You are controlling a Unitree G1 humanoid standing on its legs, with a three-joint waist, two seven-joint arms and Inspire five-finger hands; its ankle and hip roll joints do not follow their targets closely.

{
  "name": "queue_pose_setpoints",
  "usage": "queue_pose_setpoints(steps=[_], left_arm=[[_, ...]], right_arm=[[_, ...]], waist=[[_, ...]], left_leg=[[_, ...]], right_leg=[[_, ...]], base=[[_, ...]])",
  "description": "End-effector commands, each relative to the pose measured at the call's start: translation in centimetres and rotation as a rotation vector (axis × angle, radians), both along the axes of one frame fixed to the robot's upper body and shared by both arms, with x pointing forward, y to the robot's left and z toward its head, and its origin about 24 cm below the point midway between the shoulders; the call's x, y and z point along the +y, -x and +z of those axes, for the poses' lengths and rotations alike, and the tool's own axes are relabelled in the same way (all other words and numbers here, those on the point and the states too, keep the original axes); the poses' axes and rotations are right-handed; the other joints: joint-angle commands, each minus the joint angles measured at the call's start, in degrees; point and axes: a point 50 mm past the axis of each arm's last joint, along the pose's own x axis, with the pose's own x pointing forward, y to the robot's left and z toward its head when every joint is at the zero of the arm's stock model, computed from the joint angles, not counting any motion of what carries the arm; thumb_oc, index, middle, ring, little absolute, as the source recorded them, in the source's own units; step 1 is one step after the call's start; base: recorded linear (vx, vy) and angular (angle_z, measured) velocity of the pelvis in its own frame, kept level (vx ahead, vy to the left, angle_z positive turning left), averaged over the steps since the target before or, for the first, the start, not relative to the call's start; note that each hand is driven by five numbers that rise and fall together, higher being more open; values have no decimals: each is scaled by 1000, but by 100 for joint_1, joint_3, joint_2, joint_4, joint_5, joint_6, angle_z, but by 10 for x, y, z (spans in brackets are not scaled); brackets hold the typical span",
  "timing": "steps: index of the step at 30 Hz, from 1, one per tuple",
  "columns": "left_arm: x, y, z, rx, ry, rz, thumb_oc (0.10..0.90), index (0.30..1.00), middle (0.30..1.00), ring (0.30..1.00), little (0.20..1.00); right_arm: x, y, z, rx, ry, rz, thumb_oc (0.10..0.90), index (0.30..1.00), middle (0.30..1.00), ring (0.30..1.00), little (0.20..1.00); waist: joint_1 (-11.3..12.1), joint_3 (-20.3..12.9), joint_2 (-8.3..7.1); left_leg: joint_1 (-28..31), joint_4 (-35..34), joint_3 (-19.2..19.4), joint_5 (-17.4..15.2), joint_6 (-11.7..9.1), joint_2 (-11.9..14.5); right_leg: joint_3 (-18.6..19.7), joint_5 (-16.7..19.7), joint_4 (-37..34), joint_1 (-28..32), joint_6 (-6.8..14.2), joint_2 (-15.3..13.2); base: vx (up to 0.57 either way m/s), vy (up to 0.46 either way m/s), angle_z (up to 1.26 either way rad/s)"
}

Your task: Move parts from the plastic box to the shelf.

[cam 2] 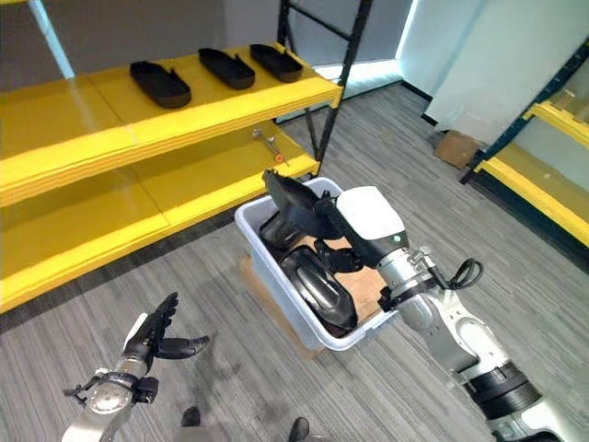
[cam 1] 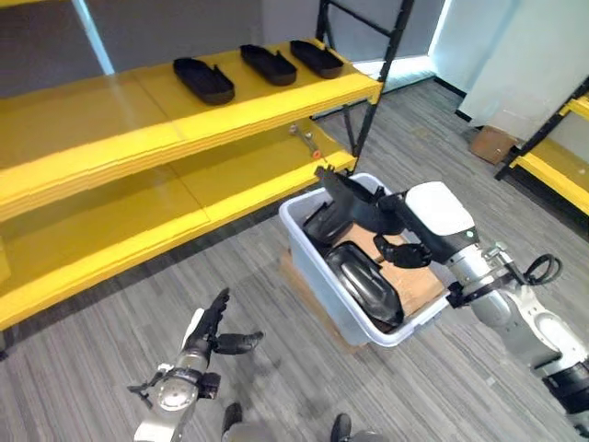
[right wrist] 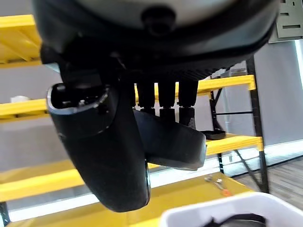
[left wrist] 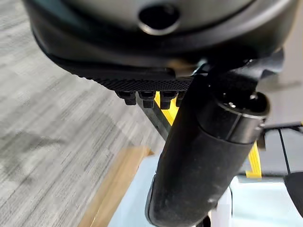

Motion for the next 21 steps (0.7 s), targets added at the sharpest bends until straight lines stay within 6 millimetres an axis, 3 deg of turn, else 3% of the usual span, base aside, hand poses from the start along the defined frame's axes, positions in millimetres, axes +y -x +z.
queue_pose_setpoints(steps=[1, 8, 15, 17, 19, 21], left_arm=[[-15, -29, 41, -229, -6, -101, 900, 1000, 1000, 1000, 1000], [-7, -26, 41, -224, -36, -82, 900, 1000, 1000, 1000, 1000], [3, -27, 47, -249, -55, -46, 900, 1000, 1000, 1000, 1000], [9, -29, 54, -286, -61, -12, 900, 1000, 1000, 1000, 1000], [9, -30, 54, -288, -60, -11, 900, 1000, 1000, 1000, 1000], [10, -38, 57, -293, -90, -22, 900, 1000, 1000, 1000, 1000]], right_arm=[[-5, -1, 82, -377, -111, 4, 400, 300, 300, 300, 300], [6, -6, 83, -372, -116, 33, 400, 300, 300, 300, 300], [28, -14, 100, -422, -96, 89, 400, 300, 300, 300, 300], [40, -21, 111, -459, -44, 101, 400, 300, 300, 300, 300], [41, -21, 111, -462, -43, 102, 400, 300, 300, 300, 300], [41, -21, 106, -444, -20, 98, 400, 300, 300, 300, 300]], waist=[[-86, -342, 103], [132, -281, -60], [327, -196, -162], [431, -120, -106], [418, -131, -122], [332, -88, -23]], left_leg=[[-118, -127, -111, 496, 120, 408], [-180, -57, -44, 278, 266, 48], [-532, 147, 7, 17, 556, -543], [-725, 336, -33, -200, 808, -967], [-770, 333, -23, -158, 829, -999], [-707, 273, -166, -204, 975, -1240]], right_leg=[[-86, -130, -52, 209, 36, 189], [-41, 153, -230, 241, 261, -142], [116, 564, -330, -12, 533, -639], [303, 879, 27, -227, 574, -1016], [316, 906, 33, -278, 584, -1049], [705, 945, 635, -469, 459, -924]], base=[[140, 170, 67], [73, 141, 21], [59, 208, -3], [147, 476, 7], [84, 226, 16], [203, 255, 24]])
